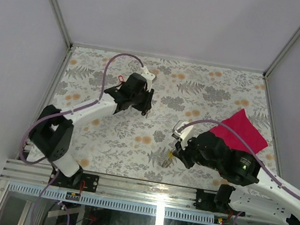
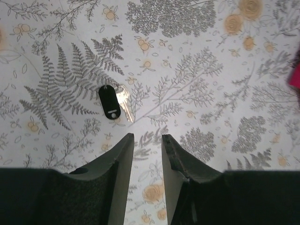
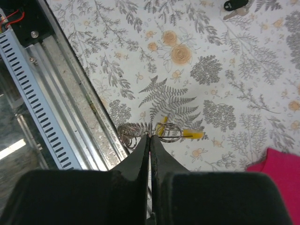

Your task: Put the keys on the keyring

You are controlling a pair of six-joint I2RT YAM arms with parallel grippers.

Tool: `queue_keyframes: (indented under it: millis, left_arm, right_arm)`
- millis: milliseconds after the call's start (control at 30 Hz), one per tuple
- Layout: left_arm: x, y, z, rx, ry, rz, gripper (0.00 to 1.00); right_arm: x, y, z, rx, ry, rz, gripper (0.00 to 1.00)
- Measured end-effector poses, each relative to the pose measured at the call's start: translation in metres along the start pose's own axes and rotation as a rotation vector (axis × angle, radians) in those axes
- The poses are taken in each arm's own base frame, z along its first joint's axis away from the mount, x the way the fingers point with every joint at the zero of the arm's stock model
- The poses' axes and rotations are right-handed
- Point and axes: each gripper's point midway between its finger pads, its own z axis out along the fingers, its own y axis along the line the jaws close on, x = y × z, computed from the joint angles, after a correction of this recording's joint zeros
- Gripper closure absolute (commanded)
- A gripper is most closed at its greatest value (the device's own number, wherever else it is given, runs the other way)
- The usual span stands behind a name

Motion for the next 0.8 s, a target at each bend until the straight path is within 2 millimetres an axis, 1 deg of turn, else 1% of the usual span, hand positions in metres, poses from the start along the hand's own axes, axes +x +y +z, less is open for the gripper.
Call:
queue_keyframes:
  millis: [167, 300, 467, 600, 800]
  left_arm:
    - [0.005, 0.009, 0.033, -0.020, 0.060, 0.015, 0.68]
    - [0.016, 0.016, 0.052, -0.043, 0.107, 0.028, 0.65]
    - [0.022, 0.026, 0.074, -0.084, 0.141, 0.031, 0.63]
    - [0.022, 0.034, 0.085, -0.123, 0.148, 0.033, 0.62]
    - [0.015, 0.043, 0.092, -0.186, 0.129, 0.022, 0.62]
  right_arm:
    - [0.009, 0.003, 0.001, -0.013, 0.019, 0.028, 1.00]
    - [0.014, -0.001, 0.000, 0.017, 0.039, 0.041, 1.00]
    - [0.016, -0.001, -0.001, 0.016, 0.047, 0.056, 1.00]
    - [0.014, 0.000, -0.004, 0.012, 0.034, 0.071, 1.00]
    - [0.015, 0.002, -0.004, 0.006, 0.030, 0.089, 1.00]
